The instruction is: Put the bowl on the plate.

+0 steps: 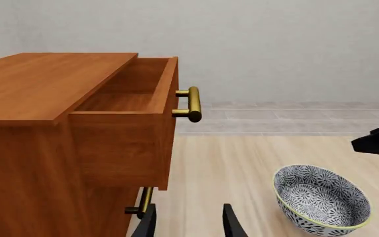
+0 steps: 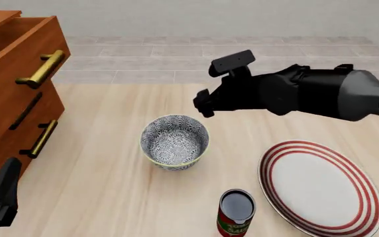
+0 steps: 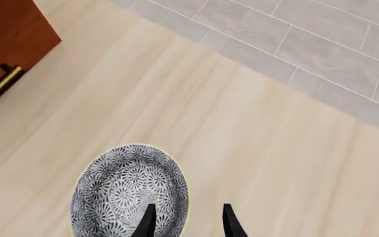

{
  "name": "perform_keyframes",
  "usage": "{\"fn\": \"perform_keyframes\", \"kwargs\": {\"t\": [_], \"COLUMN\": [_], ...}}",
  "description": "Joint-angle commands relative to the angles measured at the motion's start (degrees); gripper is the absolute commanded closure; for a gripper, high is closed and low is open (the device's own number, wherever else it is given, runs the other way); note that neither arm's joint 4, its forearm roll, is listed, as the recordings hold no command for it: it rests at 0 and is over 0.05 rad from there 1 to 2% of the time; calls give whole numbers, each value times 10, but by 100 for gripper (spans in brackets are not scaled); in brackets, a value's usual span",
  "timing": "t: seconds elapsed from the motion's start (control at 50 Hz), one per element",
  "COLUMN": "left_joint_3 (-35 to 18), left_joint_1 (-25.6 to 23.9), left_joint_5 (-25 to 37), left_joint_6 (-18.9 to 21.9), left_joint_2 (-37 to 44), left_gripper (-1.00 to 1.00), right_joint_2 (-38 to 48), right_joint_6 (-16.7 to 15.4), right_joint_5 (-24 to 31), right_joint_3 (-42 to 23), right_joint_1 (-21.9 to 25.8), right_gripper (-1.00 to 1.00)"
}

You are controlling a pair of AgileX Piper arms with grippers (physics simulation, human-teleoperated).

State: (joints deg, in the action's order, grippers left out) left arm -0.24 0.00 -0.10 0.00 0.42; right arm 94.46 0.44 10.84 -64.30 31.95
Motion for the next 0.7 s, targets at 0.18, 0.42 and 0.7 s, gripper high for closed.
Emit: {"fn": "perform_keyframes", "kwargs": {"t": [0.18, 0.42, 0.7], "left_joint_3": [0, 0, 0], "left_joint_1": [0, 0, 0], "left_joint_5": [0, 0, 0], "left_joint_6": [0, 0, 0], "left_joint_2": [0, 0, 0], "left_gripper": [-100, -100, -100], "right_joint_2": [80, 103, 128], "right_joint_6": [1, 9, 15], "right_joint_5": [22, 15, 15], "right_joint_3": [-40, -41, -45], "right_joint_1": [-2, -2, 9], "right_gripper": [-100, -100, -100]}}
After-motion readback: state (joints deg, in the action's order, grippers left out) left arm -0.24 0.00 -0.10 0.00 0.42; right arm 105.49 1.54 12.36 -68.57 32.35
